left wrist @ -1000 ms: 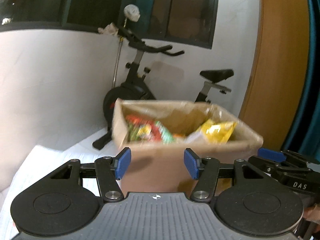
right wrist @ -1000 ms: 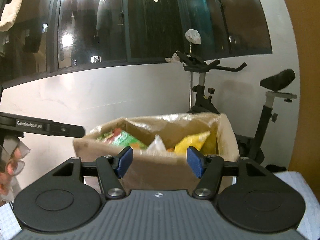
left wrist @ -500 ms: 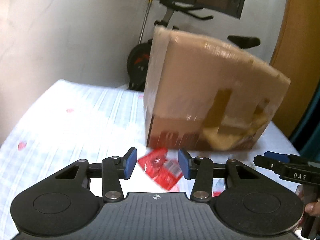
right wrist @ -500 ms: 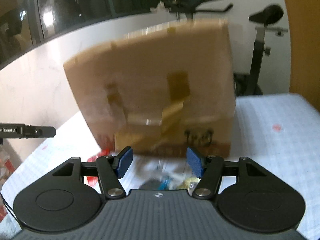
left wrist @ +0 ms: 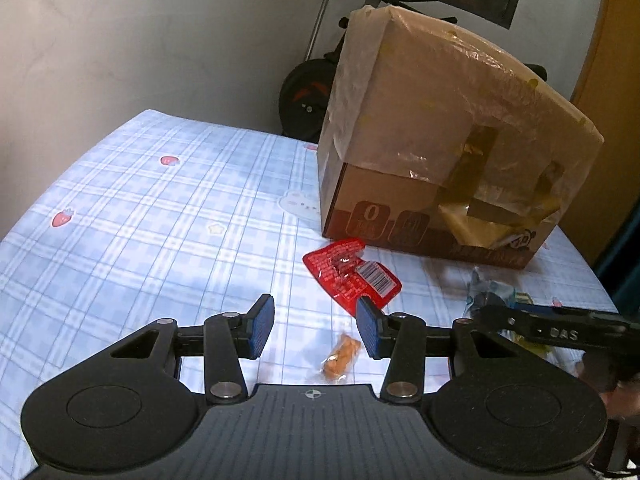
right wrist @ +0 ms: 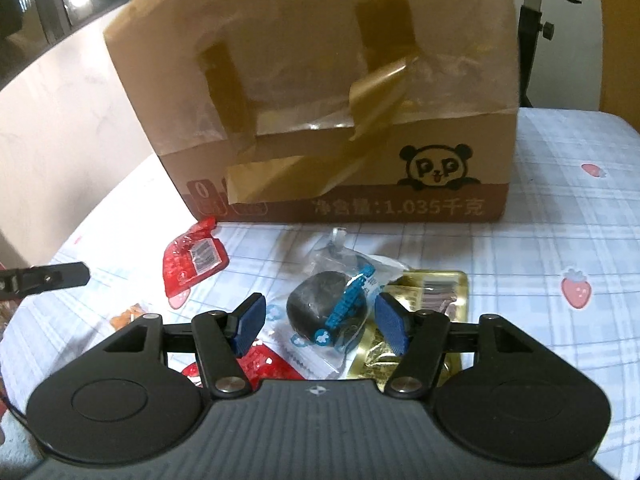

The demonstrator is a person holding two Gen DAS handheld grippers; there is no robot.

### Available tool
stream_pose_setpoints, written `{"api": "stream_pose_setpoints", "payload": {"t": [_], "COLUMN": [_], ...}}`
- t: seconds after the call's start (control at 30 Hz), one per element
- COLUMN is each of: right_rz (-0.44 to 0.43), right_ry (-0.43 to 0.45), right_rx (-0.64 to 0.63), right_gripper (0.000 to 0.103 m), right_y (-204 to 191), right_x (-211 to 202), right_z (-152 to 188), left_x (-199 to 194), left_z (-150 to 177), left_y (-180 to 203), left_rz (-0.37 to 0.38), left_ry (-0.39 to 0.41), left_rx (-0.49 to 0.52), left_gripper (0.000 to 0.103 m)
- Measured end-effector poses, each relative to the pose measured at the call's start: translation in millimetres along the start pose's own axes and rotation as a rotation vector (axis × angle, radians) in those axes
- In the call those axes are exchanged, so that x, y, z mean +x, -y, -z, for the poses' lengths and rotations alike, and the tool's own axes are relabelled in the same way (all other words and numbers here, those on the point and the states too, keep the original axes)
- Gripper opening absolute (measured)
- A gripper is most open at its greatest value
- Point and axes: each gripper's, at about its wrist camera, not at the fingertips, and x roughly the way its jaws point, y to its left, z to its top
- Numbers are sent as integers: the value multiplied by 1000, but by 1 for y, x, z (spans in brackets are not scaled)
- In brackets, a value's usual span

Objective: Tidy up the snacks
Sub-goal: 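Lower both tools to the remaining snacks on the sheet, then grasp small clear peanut packet with left tool while right tool grasps clear bag with dark item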

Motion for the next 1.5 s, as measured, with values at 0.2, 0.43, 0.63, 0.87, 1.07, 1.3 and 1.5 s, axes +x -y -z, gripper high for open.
{"api": "stream_pose_setpoints", "payload": {"t": [0.2,0.43,0.63,0.87,1.07,1.3,1.5], "right_rz": [33,56,47,5,-19,-21,-22], "right_ry": [-8,-16,9,23,39,45,51], "right_rx": [-27,-45,-55,-108,-155,-151,-149], "right_gripper": [68,78,61,51,51,51,51], "right_y": [-7,-14,-9,-14,-21,-19,-20], "right_x": [20,37,33,16,9,6,7], "right_z": [-8,-21,-20,-3,8,9,9], "left_x": [4,7,13,19,36,41,37], "left_z": [3,6,11,16,23,26,24], "left_y": [6,5,5,18,23,22,22], "left_rz": [0,-8,-11,19,10,-23,11], "left_ry": [-6,-17,-50,-69,-99,-62,-49], "left_rx": [7,17,52,138,204,254,224], "left_gripper": [48,48,48,48,48,19,19]}}
